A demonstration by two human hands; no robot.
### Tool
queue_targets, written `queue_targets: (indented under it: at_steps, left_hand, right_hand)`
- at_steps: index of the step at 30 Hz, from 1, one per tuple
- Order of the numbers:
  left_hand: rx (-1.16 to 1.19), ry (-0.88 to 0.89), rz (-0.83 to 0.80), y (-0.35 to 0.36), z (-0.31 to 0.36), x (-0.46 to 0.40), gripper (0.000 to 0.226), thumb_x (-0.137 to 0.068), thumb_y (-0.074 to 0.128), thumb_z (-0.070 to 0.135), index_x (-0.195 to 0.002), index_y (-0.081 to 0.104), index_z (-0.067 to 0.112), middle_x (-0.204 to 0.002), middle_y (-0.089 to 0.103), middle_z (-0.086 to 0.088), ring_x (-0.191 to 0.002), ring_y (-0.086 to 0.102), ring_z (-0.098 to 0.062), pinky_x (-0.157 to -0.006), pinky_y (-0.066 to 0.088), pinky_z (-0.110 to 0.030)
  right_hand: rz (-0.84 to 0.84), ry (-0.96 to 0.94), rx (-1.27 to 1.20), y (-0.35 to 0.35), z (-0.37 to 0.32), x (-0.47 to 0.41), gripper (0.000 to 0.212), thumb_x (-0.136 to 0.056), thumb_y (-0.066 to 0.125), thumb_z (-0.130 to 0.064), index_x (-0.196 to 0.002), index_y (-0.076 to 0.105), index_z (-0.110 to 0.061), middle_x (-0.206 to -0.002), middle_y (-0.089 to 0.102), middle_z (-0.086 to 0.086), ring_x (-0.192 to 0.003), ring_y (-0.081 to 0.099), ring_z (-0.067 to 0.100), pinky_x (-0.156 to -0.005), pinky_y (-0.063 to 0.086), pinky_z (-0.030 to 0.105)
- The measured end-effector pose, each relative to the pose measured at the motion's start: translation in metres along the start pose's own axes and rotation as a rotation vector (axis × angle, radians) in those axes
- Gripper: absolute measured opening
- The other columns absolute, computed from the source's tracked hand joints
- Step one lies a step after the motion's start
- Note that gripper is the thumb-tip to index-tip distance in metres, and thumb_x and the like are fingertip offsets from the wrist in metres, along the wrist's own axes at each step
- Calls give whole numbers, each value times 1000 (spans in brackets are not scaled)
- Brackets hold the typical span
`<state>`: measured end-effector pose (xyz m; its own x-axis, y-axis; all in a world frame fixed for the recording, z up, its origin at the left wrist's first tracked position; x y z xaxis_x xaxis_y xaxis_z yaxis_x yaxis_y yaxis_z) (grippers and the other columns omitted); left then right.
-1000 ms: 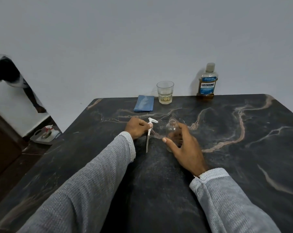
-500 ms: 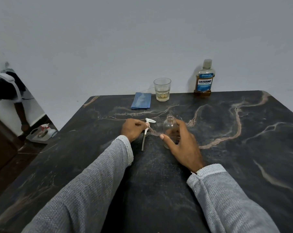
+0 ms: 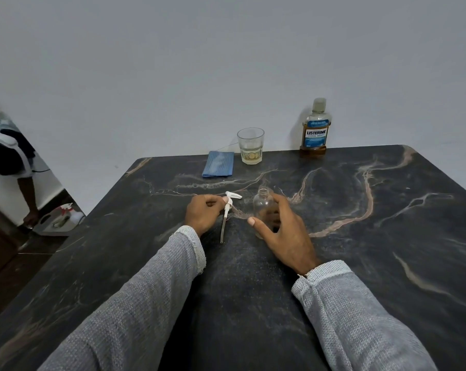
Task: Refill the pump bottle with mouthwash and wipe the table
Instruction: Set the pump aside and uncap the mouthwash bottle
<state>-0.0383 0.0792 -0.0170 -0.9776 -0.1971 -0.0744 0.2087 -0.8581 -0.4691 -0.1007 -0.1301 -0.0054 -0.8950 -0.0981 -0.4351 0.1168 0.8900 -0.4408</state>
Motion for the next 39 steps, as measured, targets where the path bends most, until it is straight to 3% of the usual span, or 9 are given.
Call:
queue_targets:
  at_steps: [3,5,7,11,18,24,28,32,39]
  left_hand:
    - [55,-12,37,-3,-1,1,15,-87,70,28,-96,71,16,-87,73,-1,-80,68,-13,-75,55,-24]
    - [47,7,80,-6,1,2,20,-87,70,28,-101,69,14,-85,70,2,-75,65,-4,-62,48,-7]
    - [41,57,109,-7,9,5,18,-88,69,28,-100,69,14,-83,68,5,-73,62,-2,-55,42,-2]
    - [21,213,128,-6,33,7,13,-89,67,22,-99,69,14,-91,67,-1,-81,62,-12,-70,51,-18]
    - [20,383,27,18,84,-25,17,-92,63,26,-105,66,16,-97,66,5,-87,60,-4,-69,44,-4]
    - [-45,429,-177,54,112,-68,36,-93,59,34,-124,52,17,-95,58,15,-89,57,1,-73,42,-9]
    - [-36,417,-220,73,121,-99,43,-94,56,40,-131,46,21,-97,55,18,-91,55,1,-72,40,-10]
    - [-12,406,-257,91,122,-115,46,-93,55,44,-133,44,25,-95,52,26,-88,53,5,-71,40,-12]
    - [-10,404,-307,113,115,-124,47,-92,57,45,-133,43,28,-93,53,27,-85,54,7,-65,37,-8]
  right_hand:
    - [3,19,-38,-2,-2,1,59,-78,64,-65,-126,35,-46,-106,51,-36,-100,53,-21,-77,41,-1]
    - [13,20,-60,-4,-2,2,58,-80,58,-69,-127,37,-43,-114,56,-28,-104,56,-13,-84,45,8]
    - [31,17,-100,-7,-2,3,56,-83,51,-70,-129,40,-38,-119,59,-21,-106,58,-7,-87,50,19]
    - [134,8,-154,-20,-2,5,52,-91,38,-66,-128,46,-30,-115,61,-16,-104,59,-4,-85,48,15]
    - [320,75,-86,-61,20,-29,55,-92,21,-68,-118,51,-29,-101,62,-12,-96,60,1,-85,46,18]
    - [327,217,116,-102,59,-119,42,-96,45,-51,-127,44,-23,-124,55,-1,-111,56,15,-95,47,34]
    - [289,250,317,-118,80,-188,58,-91,61,-40,-138,34,-16,-137,42,10,-122,50,26,-102,47,44]
    - [300,273,446,-124,91,-233,82,-83,68,-51,-144,26,-16,-145,33,12,-131,40,32,-107,41,50]
    - [316,317,475,-113,111,-265,86,-79,71,-49,-141,24,-12,-134,39,15,-120,47,38,-96,45,48]
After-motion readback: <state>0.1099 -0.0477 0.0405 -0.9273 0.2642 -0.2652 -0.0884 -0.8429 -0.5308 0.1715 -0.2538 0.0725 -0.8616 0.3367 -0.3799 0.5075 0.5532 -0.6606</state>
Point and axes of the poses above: each hand's wrist, its own x-axis away from the middle knuckle, its own y-axis out of the palm, z = x × y, the point moved 7 cm from there along -x, towards the middle knuckle
